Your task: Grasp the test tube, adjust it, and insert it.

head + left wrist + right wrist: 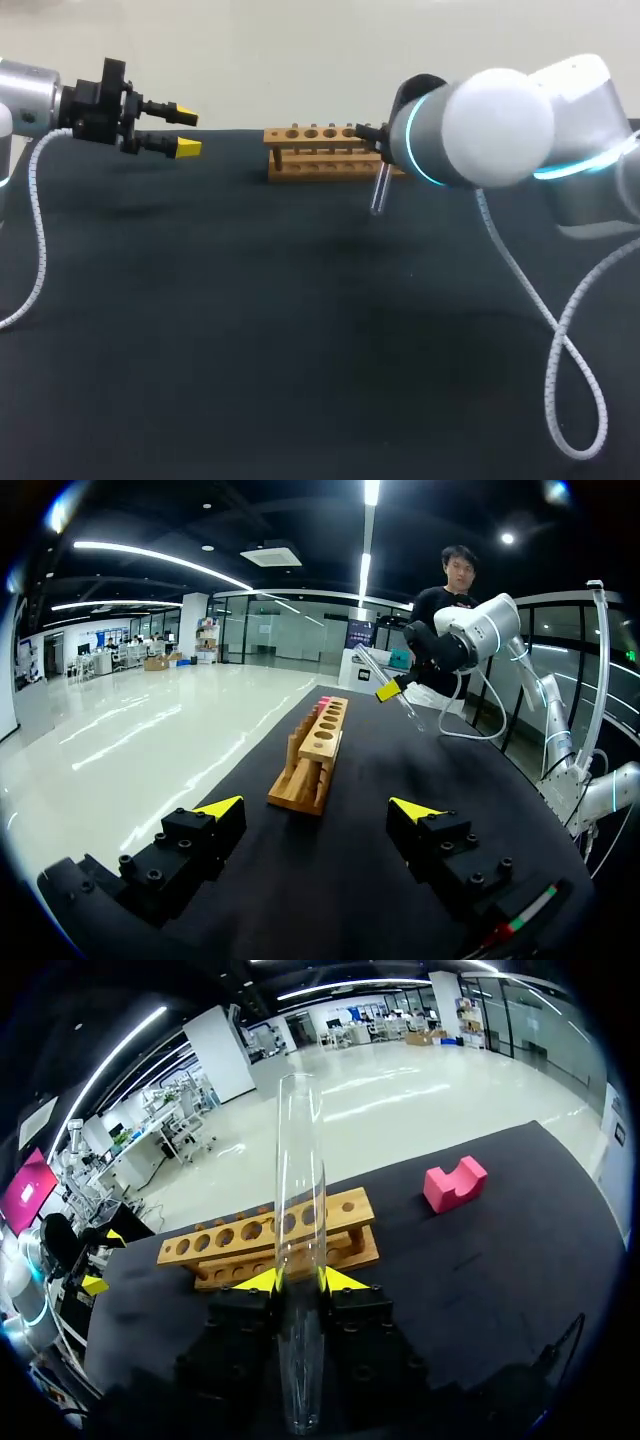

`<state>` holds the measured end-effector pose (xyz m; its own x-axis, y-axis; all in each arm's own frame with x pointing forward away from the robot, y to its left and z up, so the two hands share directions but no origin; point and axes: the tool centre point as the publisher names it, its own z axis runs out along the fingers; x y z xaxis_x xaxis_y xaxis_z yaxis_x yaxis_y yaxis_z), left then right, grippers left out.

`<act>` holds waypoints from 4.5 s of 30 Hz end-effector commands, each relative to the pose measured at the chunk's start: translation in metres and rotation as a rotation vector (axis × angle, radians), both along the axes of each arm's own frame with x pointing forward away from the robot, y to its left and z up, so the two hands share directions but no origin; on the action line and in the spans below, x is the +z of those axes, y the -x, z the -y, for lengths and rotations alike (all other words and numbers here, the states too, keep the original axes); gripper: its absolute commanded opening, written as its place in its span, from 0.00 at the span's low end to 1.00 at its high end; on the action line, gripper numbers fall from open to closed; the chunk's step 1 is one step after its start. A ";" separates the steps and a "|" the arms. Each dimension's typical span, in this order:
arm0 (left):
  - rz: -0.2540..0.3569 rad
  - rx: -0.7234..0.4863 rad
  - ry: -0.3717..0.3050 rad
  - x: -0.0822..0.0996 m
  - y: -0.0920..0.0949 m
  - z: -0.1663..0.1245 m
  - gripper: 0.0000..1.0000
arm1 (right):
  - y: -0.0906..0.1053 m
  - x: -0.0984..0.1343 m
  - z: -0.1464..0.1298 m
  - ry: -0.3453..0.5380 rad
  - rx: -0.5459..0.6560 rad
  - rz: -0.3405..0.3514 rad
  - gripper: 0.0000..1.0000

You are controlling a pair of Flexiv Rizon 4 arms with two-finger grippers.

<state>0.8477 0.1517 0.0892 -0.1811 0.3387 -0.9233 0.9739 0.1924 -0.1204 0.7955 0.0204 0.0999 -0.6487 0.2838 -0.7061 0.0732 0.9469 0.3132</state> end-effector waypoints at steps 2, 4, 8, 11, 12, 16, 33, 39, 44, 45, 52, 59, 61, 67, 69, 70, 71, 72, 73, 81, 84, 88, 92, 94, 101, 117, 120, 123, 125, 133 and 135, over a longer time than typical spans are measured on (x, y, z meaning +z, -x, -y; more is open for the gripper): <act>0.003 0.000 0.002 -0.001 0.000 -0.001 1.00 | 0.014 0.002 0.014 0.029 -0.154 0.500 0.00; 0.003 0.000 0.002 -0.001 0.000 -0.001 1.00 | 0.017 0.003 0.017 0.029 -0.156 0.506 0.00; 0.003 0.000 0.002 -0.001 0.000 -0.001 1.00 | 0.022 0.005 0.022 0.029 -0.155 0.519 0.00; 0.003 0.000 0.002 -0.001 0.000 -0.001 1.00 | 0.025 0.007 0.024 0.033 -0.152 0.520 0.00; 0.003 0.000 0.002 -0.001 0.000 -0.001 1.00 | 0.026 0.008 0.025 0.033 -0.148 0.519 0.00; 0.003 0.000 0.002 -0.001 0.000 -0.001 1.00 | 0.027 0.010 0.027 0.029 -0.132 0.505 0.00; 0.003 0.000 0.002 -0.001 0.000 -0.001 1.00 | 0.023 0.015 0.028 -0.054 -0.112 0.361 0.00; 0.003 0.000 0.002 -0.001 0.000 -0.001 1.00 | 0.022 0.014 0.027 -0.050 -0.101 0.344 0.00; 0.003 0.000 0.002 -0.001 0.000 -0.001 1.00 | 0.022 0.014 0.027 -0.060 -0.096 0.337 0.00; 0.003 0.000 0.002 -0.001 0.000 -0.001 1.00 | 0.022 0.014 0.027 -0.060 -0.096 0.337 0.00; 0.003 0.000 0.002 -0.001 0.000 -0.001 1.00 | 0.022 0.014 0.027 -0.060 -0.096 0.337 0.00; 0.003 0.000 0.002 -0.001 0.000 -0.001 1.00 | 0.022 0.014 0.027 -0.060 -0.096 0.337 0.00; 0.003 0.000 0.002 -0.001 0.000 -0.001 1.00 | 0.022 0.014 0.027 -0.060 -0.096 0.337 0.00; 0.003 0.000 0.002 -0.001 0.000 -0.001 1.00 | 0.022 0.014 0.027 -0.060 -0.096 0.337 0.00; 0.003 0.000 0.002 -0.001 0.000 -0.001 1.00 | 0.022 0.014 0.027 -0.060 -0.096 0.337 0.00; 0.003 0.000 0.002 -0.001 0.000 -0.001 1.00 | 0.022 0.014 0.027 -0.060 -0.096 0.337 0.00; 0.003 0.000 0.002 -0.001 0.000 -0.001 1.00 | 0.022 0.014 0.027 -0.060 -0.096 0.337 0.00; 0.003 0.000 0.002 -0.001 0.000 -0.001 1.00 | 0.022 0.014 0.027 -0.060 -0.096 0.337 0.00; 0.003 0.000 0.002 -0.001 0.000 -0.001 1.00 | 0.022 0.014 0.027 -0.060 -0.096 0.337 0.00; 0.003 0.000 0.002 -0.001 0.000 -0.001 1.00 | 0.022 0.014 0.027 -0.060 -0.096 0.337 0.00; 0.003 0.000 0.002 -0.001 0.000 -0.001 1.00 | 0.022 0.014 0.027 -0.060 -0.096 0.337 0.00; 0.003 0.000 0.002 -0.001 0.000 -0.001 1.00 | 0.015 0.016 0.023 -0.025 -0.064 0.328 0.00; 0.003 0.000 0.002 -0.001 0.000 -0.001 1.00 | 0.010 0.016 0.018 0.013 -0.041 0.307 0.00; 0.003 0.000 0.002 -0.001 0.000 -0.001 1.00 | 0.008 0.016 0.015 0.027 -0.028 0.297 0.00; 0.003 0.000 0.002 -0.001 0.000 -0.001 1.00 | -0.001 0.015 0.002 0.108 0.018 0.265 0.00; 0.003 0.000 0.002 -0.001 0.000 -0.001 1.00 | -0.018 0.003 -0.023 0.302 0.092 0.207 0.00; 0.003 0.000 0.002 -0.001 0.000 -0.001 1.00 | -0.022 0.000 -0.026 0.302 0.084 0.194 0.00; 0.003 0.000 0.002 -0.001 0.000 -0.001 1.00 | -0.023 -0.003 -0.028 0.292 0.080 0.178 0.00; 0.003 0.000 0.002 -0.001 0.000 -0.001 1.00 | -0.023 -0.006 -0.030 0.280 0.075 0.160 0.00; 0.003 0.000 0.002 -0.001 0.000 -0.001 1.00 | -0.023 -0.023 -0.034 0.260 0.060 0.105 0.00; 0.003 0.000 0.002 -0.001 0.000 -0.001 1.00 | -0.023 -0.026 -0.034 0.247 0.058 0.093 0.00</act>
